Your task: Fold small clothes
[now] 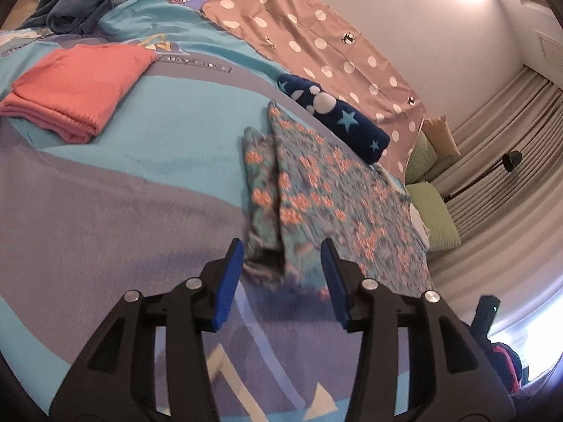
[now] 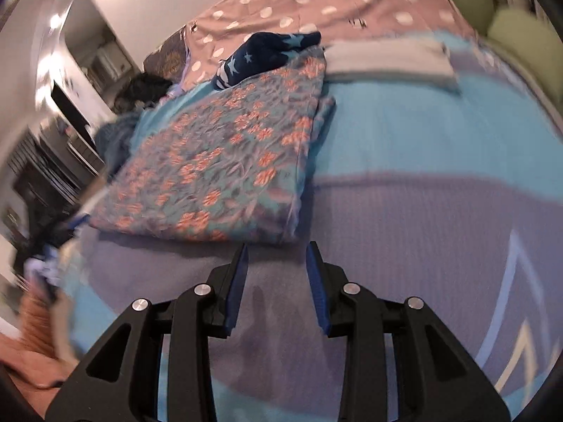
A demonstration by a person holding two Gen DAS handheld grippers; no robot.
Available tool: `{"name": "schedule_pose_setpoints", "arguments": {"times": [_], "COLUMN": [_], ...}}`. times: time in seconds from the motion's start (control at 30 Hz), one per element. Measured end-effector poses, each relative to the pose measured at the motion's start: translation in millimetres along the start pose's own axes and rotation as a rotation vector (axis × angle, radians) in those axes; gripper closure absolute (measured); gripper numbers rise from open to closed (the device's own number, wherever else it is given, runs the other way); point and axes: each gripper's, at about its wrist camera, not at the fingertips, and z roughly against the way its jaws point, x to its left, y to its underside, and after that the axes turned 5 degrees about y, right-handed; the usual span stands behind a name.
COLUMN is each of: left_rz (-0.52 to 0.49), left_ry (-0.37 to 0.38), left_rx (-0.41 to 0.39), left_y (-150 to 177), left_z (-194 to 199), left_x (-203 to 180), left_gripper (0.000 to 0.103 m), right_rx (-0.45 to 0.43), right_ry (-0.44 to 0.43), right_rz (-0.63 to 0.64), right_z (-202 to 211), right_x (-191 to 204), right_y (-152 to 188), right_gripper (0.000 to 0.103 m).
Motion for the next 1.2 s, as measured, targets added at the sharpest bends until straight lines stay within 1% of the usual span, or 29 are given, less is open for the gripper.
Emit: {"name": "schedule_pose_setpoints", "arguments": {"times": [0.03, 0.1, 0.13, 0.17, 0.2, 0.23, 0.27, 0.3, 0.37, 0.43, 0.47, 0.5, 0.57, 0.6, 0.63, 0.67, 0.7, 0.73, 0.77, 0.8, 0.83, 0.9, 0.97, 1.0, 1.03, 1.07, 1.1, 1.13, 1.2], "left_rz": [-0.002, -0.007, -0.005, 0.000, -0.003, -0.015, -0.028, -0.039, -0.040, -0.011, 0.007, 0.016, 0.009, 0.010, 0.012, 0.010, 0.004, -0.003, -0.012, -0.027, -0.038, -0.034, -0.014, 0.010, 0.038, 0.050, 0.043, 0.019, -0.061], "left_ry": [0.004, 0.004, 0.005, 0.014, 0.024, 0.033, 0.034, 0.023, -0.014, -0.026, -0.025, -0.025, -0.032, -0.014, 0.005, 0.017, 0.021, 0.027, 0.027, 0.021, 0.024, 0.032, 0.025, 0.019, 0.014, 0.000, -0.011, -0.013, -0.012], "left_rx": [0.004, 0.008, 0.011, 0.016, 0.020, 0.029, 0.043, 0.054, 0.065, 0.058, 0.049, 0.042, 0.029, 0.024, 0.023, 0.023, 0.020, 0.024, 0.026, 0.028, 0.040, 0.059, 0.081, 0.097, 0.102, 0.087, 0.077, 0.063, 0.055], "left_y": [3.3, 6.6, 7.4, 8.4, 9.9, 10.7, 11.1, 11.3, 12.5, 14.4, 15.7, 17.3, 19.3, 20.6, 21.1, 20.8, 20.2, 19.7, 19.2, 19.1, 18.6, 16.7, 13.6, 12.0, 11.1, 11.3, 12.3, 14.7, 16.9], "left_z": [0.0, -1.1, -2.9, -5.8, -7.9, -10.6, -13.9, -16.4, -16.1, -11.3, -7.2, -3.1, 2.6, 4.9, 6.4, 7.3, 7.1, 5.4, 3.1, -0.4, -6.1, -17.7, -31.5, -38.1, -40.9, -36.6, -31.0, -21.3, -2.8], "left_x": [-1.7, -2.8, -3.1, -3.7, -5.1, -6.9, -8.2, -7.8, -1.4, 7.4, 11.9, 14.1, 13.9, 13.1, 12.4, 10.6, 8.4, 5.8, 2.9, -0.8, -3.9, -6.1, -3.6, 0.0, 3.3, 0.5, -4.2, -12.4, -25.0], "left_gripper": [0.055, 0.052, 0.052, 0.052, 0.059, 0.081, 0.093, 0.100, 0.101, 0.101, 0.102, 0.103, 0.103, 0.103, 0.103, 0.101, 0.088, 0.064, 0.054, 0.050, 0.050, 0.051, 0.086, 0.095, 0.095, 0.096, 0.096, 0.097, 0.097], "right_rx": [0.000, 0.007, 0.006, 0.009, 0.018, 0.014, -0.005, -0.017, -0.009, 0.019, 0.031, 0.028, 0.015, 0.007, -0.002, -0.005, -0.006, -0.008, -0.010, -0.011, -0.011, -0.005, 0.005, 0.014, 0.030, 0.054, 0.068, 0.059, -0.020], "right_ry": [0.018, 0.005, -0.006, -0.015, -0.047, -0.058, -0.062, -0.073, -0.044, 0.048, 0.074, 0.078, 0.052, 0.042, 0.026, 0.014, -0.007, -0.020, -0.029, -0.034, -0.040, -0.063, -0.085, -0.096, -0.113, -0.123, -0.111, -0.102, -0.115], "right_rz": [0.012, 0.020, 0.022, 0.032, 0.054, 0.074, 0.123, 0.159, 0.171, 0.113, 0.078, 0.039, -0.029, -0.044, -0.060, -0.066, -0.066, -0.060, -0.052, -0.042, -0.035, -0.028, -0.024, -0.029, -0.042, -0.054, -0.064, -0.070, -0.022], "right_z": [-5.1, -16.3, -18.9, -21.5, -21.5, -17.4, -8.8, -2.0, 4.0, 2.0, 2.5, 6.1, 14.8, 17.3, 19.7, 20.9, 20.9, 19.4, 19.0, 16.3, 15.1, 6.7, -5.1, -11.2, -18.9, -26.7, -30.5, -27.3, -4.5], "right_x": [-1.1, -4.8, -6.3, -6.5, -4.0, -1.6, 2.2, 2.1, -10.0, -37.0, -47.6, -56.8, -65.0, -64.9, -62.5, -60.1, -55.0, -50.9, -46.7, -39.4, -35.5, -27.1, -19.0, -17.7, -17.2, -15.3, -13.5, -10.7, -3.4], "right_y": [-2.9, -9.3, -10.1, -11.6, -10.7, -9.2, -8.3, -6.5, -5.0, -2.6, 0.9, 5.2, 11.9, 13.9, 15.5, 15.1, 13.6, 11.5, 9.9, 6.3, 4.0, -4.2, -13.3, -16.0, -19.3, -22.0, -23.3, -23.0, -21.1], "right_gripper": [0.068, 0.068, 0.069, 0.074, 0.093, 0.097, 0.098, 0.102, 0.103, 0.103, 0.103, 0.103, 0.103, 0.103, 0.100, 0.099, 0.098, 0.090, 0.084, 0.074, 0.069, 0.066, 0.066, 0.065, 0.068, 0.079, 0.097, 0.097, 0.097]}}
